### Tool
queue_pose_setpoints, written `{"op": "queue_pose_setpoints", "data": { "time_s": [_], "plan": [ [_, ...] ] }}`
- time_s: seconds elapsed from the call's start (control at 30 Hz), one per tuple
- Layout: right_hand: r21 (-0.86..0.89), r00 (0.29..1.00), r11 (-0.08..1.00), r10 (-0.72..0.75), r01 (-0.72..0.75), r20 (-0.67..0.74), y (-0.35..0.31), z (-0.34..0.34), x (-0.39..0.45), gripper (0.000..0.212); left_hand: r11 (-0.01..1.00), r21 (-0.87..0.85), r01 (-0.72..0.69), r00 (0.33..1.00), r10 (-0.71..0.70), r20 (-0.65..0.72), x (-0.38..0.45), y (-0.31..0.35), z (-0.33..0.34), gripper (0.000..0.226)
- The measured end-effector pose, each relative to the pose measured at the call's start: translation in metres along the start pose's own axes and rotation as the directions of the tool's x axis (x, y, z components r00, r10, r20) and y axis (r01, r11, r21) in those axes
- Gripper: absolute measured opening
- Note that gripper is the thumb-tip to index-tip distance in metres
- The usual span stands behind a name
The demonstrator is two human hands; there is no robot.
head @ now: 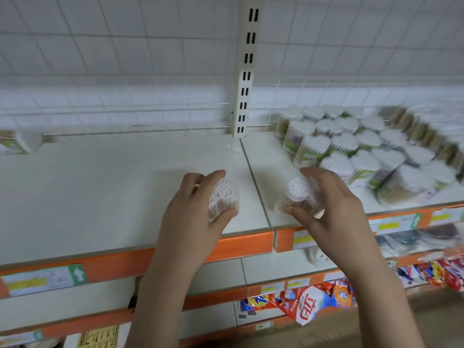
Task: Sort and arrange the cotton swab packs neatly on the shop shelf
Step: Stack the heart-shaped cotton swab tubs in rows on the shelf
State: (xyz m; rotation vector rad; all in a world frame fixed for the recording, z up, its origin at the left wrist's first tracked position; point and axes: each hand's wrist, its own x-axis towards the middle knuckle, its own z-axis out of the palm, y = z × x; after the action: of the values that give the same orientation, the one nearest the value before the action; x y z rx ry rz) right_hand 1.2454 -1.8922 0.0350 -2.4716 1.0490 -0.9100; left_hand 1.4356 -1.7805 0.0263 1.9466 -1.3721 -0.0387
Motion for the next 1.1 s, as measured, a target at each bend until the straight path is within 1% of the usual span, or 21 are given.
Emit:
{"op": "queue_pose_setpoints", "data": {
  "time_s": [0.2, 0.37, 0.5, 0.6, 0.73, 0.93, 1.1],
  "plan": [
    [-0.046, 1.0, 0.999, 0.003, -0.002, 0.014, 0.054, -0.04, -0.005, 0.056, 0.997, 0.013, -0.078, 0.996, 0.077, 0.052, 0.015, 0.055, 0.047, 0.062],
    [-0.084, 0.999, 0.997, 0.0, 0.003, 0.038, 0.106, -0.075, -0.002, 0.055, 0.994, 0.011, -0.106, 0.99, 0.105, 0.095, 0.024, 0.109, 0.091, 0.065],
    [-0.052, 0.995, 0.998, -0.026, 0.031, 0.091, 0.134, -0.087, 0.001, 0.055, 0.995, 0.034, -0.097, 0.988, 0.092, 0.127, 0.027, 0.136, 0.122, 0.065],
    [-0.007, 0.988, 0.998, -0.068, 0.07, 0.139, 0.144, -0.089, 0.007, 0.057, 0.995, 0.06, -0.075, 0.987, 0.066, 0.145, 0.026, 0.147, 0.136, 0.062],
    [0.008, 0.973, 0.993, -0.118, 0.119, 0.197, 0.15, -0.086, 0.014, 0.058, 0.995, 0.087, -0.049, 0.992, 0.038, 0.12, 0.027, 0.158, 0.146, 0.06],
    [-0.014, 0.967, 0.991, -0.127, 0.133, 0.221, 0.154, -0.081, 0.015, 0.057, 0.989, 0.147, -0.012, 0.997, 0.001, 0.072, 0.026, 0.165, 0.154, 0.062],
    [0.0, 0.957, 0.987, -0.153, 0.158, 0.248, 0.156, -0.082, 0.013, 0.062, 0.991, 0.136, 0.005, 0.999, -0.011, 0.042, 0.025, 0.166, 0.157, 0.063]
  ]
}}
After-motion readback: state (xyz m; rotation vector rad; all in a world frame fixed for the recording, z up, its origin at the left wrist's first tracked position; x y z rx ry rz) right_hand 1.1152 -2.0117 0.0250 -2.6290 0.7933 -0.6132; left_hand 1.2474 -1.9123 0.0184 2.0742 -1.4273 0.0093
